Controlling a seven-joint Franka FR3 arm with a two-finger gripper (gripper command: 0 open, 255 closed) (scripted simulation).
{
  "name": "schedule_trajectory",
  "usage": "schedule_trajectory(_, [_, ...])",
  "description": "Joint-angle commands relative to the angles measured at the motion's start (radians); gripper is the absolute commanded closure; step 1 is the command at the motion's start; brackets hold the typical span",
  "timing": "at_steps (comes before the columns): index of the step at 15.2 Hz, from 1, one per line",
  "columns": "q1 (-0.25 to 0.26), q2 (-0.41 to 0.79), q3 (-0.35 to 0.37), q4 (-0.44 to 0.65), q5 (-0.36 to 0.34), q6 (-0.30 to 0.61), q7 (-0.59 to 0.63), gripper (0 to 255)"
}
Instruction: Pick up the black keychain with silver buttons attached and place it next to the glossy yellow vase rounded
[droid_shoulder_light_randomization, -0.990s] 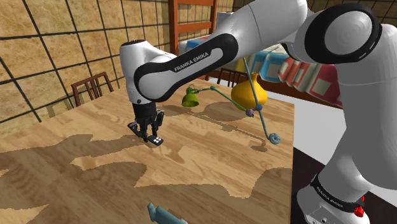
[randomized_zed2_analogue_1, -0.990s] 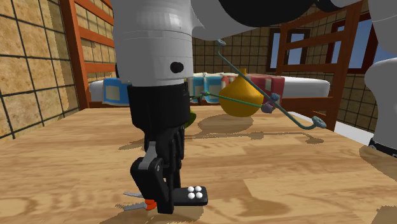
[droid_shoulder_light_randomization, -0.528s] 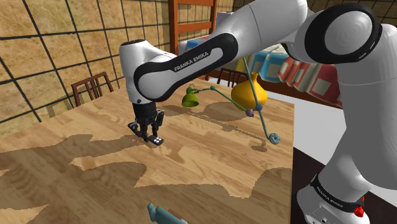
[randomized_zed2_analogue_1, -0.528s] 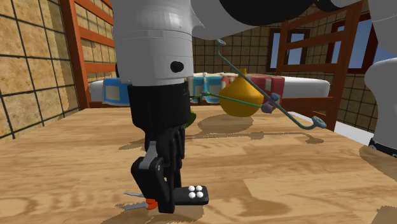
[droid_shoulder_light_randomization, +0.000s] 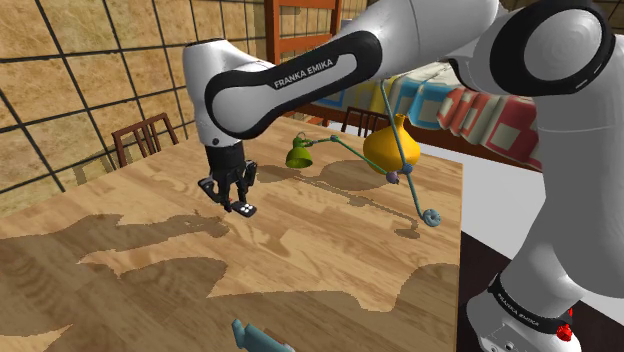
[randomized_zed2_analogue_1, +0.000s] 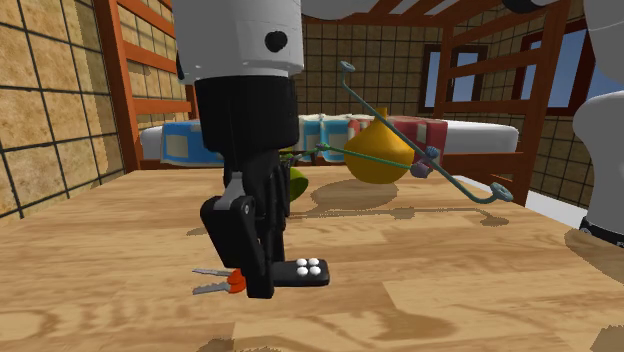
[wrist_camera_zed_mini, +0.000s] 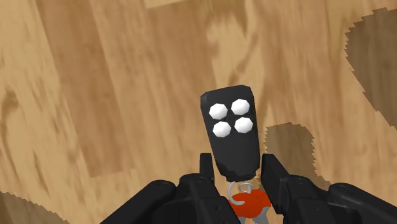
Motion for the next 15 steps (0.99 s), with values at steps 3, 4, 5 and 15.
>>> schedule_trajectory(3, [0.000,-0.017,0.005,0.029,0.008,-0.045,-0.004,255])
schedule_trajectory(4, [0.000,-0.020,0.006,0.038,0.010,-0.056,-0.005,255])
schedule_trajectory(5, [0.000,-0.024,0.007,0.046,0.011,-0.068,-0.006,255])
schedule_trajectory(15, [0.006,-0.046,0.014,0.150,0.024,-0.191,-0.014,255])
